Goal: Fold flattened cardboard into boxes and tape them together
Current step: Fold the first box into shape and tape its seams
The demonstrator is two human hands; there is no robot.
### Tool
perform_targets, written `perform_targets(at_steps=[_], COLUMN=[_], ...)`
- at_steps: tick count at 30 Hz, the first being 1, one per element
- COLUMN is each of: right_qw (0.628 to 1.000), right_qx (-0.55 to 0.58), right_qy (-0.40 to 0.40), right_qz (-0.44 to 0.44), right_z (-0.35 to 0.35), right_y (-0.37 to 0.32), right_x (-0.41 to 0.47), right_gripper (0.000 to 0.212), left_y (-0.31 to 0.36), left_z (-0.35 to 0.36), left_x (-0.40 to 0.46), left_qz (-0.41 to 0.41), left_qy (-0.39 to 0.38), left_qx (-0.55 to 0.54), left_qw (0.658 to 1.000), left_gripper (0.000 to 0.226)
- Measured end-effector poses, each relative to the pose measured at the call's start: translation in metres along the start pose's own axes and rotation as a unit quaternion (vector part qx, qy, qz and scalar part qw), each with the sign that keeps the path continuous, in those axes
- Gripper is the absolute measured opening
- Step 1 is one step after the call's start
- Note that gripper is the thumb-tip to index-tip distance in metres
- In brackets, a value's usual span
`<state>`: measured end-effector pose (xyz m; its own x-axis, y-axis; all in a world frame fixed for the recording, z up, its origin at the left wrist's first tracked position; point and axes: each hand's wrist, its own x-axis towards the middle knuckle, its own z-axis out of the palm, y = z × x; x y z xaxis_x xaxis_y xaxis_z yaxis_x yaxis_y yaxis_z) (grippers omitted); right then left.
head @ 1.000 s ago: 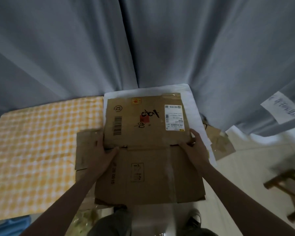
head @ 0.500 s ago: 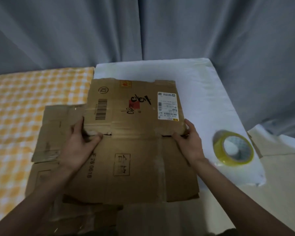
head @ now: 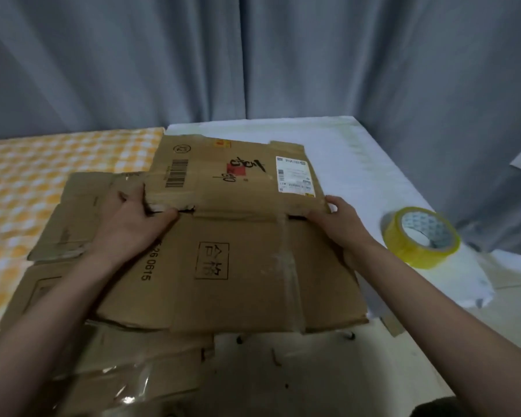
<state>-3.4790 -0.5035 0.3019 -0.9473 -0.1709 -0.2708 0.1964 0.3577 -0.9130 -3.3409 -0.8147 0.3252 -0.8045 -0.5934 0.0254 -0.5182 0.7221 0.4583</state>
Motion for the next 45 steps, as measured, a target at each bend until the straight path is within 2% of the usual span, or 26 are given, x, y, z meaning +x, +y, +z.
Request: perform_targets(at_steps=[4, 10, 12, 14, 17, 18, 20, 23, 25, 29, 33, 38, 41, 43, 45], right_qw=[0.997, 0.995, 0.993, 0.986, 0.977, 0.976, 0.975, 0.972, 0.972, 0.969, 0.966, 0.965, 0.961, 0.961, 0.96], right_qx=[0.056, 0.055, 0.077, 0.13, 0.194, 0.206, 0.215, 0.23, 0.227, 0.237, 0.247, 0.253, 0.264, 0.267, 0.274], right_qy=[-0.021, -0.024, -0.027, -0.03, -0.008, -0.009, -0.023, -0.047, -0.055, -0.06, -0.064, -0.033, -0.015, -0.006, -0.001], right_qz=[0.053, 0.085, 0.089, 0.097, 0.087, 0.076, 0.051, 0.024, 0.024, 0.041, 0.048, 0.069, 0.077, 0.069, 0.058], right_z=[-0.007, -0.016, -0.019, -0.024, -0.035, -0.038, -0.043, -0.047, -0.047, -0.045, -0.036, -0.023, -0.018, -0.016, -0.015], right_y=[-0.014, -0.024, -0.029, -0.033, -0.033, -0.034, -0.037, -0.039, -0.04, -0.041, -0.042, -0.048, -0.054, -0.061, -0.07], right_x=[-0.023, -0.05, -0.061, -0.071, -0.074, -0.075, -0.075, -0.075, -0.077, -0.079, -0.083, -0.086, -0.089, -0.091, -0.095], right_gripper=[0.07, 0.071, 0.055, 0.029, 0.023, 0.021, 0.021, 0.034, 0.032, 0.034, 0.02, 0.008, 0.014, 0.016, 0.017], left_y=[0.011, 0.043, 0.059, 0.08, 0.119, 0.135, 0.169, 0.21, 0.226, 0.24, 0.248, 0.248, 0.242, 0.235, 0.228], left_z=[-0.011, -0.039, -0.042, -0.041, -0.032, -0.028, -0.02, -0.011, -0.007, -0.014, -0.036, -0.068, -0.093, -0.106, -0.12], left_x=[-0.01, -0.034, -0.047, -0.061, -0.083, -0.09, -0.102, -0.114, -0.116, -0.113, -0.117, -0.127, -0.132, -0.131, -0.129], left_qz=[0.007, 0.092, 0.134, 0.168, 0.216, 0.226, 0.218, 0.188, 0.17, 0.17, 0.173, 0.171, 0.162, 0.141, 0.139], left_qy=[0.006, 0.024, 0.03, 0.017, -0.027, -0.043, -0.075, -0.101, -0.126, -0.148, -0.079, -0.033, -0.033, -0.058, -0.056], left_qx=[0.055, 0.134, 0.148, 0.108, 0.01, -0.005, 0.003, 0.095, 0.147, 0.16, 0.156, 0.218, 0.227, 0.189, 0.146], left_qw=[0.998, 0.986, 0.979, 0.98, 0.976, 0.973, 0.973, 0.972, 0.966, 0.961, 0.969, 0.96, 0.96, 0.97, 0.978], left_gripper=[0.08, 0.06, 0.051, 0.038, 0.03, 0.035, 0.059, 0.101, 0.105, 0.082, 0.058, 0.074, 0.039, 0.029, 0.028])
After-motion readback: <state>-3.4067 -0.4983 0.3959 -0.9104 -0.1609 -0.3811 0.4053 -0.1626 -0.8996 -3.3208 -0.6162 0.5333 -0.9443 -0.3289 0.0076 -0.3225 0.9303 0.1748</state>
